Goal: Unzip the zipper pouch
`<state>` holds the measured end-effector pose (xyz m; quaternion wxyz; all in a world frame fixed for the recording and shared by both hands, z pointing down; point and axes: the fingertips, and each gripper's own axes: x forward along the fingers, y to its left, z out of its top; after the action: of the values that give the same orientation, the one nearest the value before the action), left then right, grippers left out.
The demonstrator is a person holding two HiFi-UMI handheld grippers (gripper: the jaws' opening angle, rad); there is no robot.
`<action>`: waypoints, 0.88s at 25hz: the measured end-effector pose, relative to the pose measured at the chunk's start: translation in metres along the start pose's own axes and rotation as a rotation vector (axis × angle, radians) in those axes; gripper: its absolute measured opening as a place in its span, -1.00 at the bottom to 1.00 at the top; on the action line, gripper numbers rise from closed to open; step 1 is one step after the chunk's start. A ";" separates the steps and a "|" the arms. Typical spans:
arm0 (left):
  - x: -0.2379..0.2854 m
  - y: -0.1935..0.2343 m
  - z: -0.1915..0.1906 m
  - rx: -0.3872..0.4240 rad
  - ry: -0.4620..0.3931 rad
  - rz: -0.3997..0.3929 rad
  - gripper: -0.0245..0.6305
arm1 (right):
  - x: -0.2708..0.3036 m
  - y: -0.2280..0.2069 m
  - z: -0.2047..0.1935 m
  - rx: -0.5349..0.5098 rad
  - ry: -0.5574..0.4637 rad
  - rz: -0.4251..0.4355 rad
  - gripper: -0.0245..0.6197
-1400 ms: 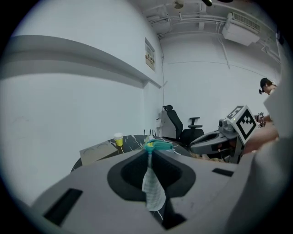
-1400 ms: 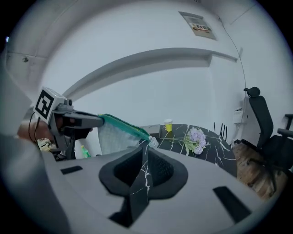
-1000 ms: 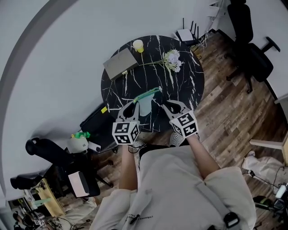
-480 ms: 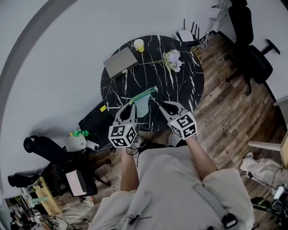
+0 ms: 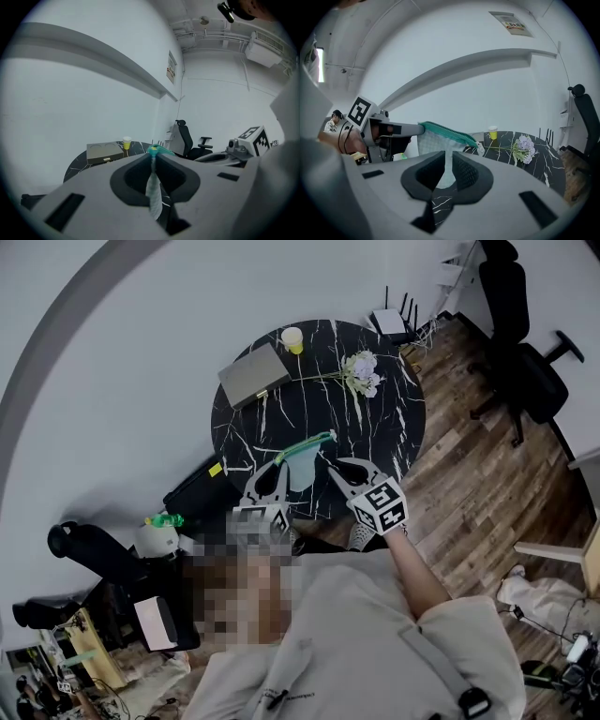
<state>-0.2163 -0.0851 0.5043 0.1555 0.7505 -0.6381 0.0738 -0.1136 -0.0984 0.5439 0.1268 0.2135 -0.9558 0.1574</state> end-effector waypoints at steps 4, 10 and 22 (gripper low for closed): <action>0.000 0.002 0.006 -0.011 -0.017 0.000 -0.78 | 0.004 0.001 0.005 0.017 -0.010 0.025 -0.77; 0.002 0.003 0.010 -0.005 -0.015 -0.022 -0.78 | 0.009 -0.002 0.008 0.020 -0.019 0.016 -0.83; 0.013 -0.007 0.003 -0.023 0.004 -0.047 -0.78 | 0.006 -0.011 0.007 0.022 -0.020 0.005 -0.90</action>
<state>-0.2075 -0.0976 0.5045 0.1671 0.7631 -0.6210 0.0644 -0.1150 -0.1121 0.5419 0.1146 0.2139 -0.9558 0.1661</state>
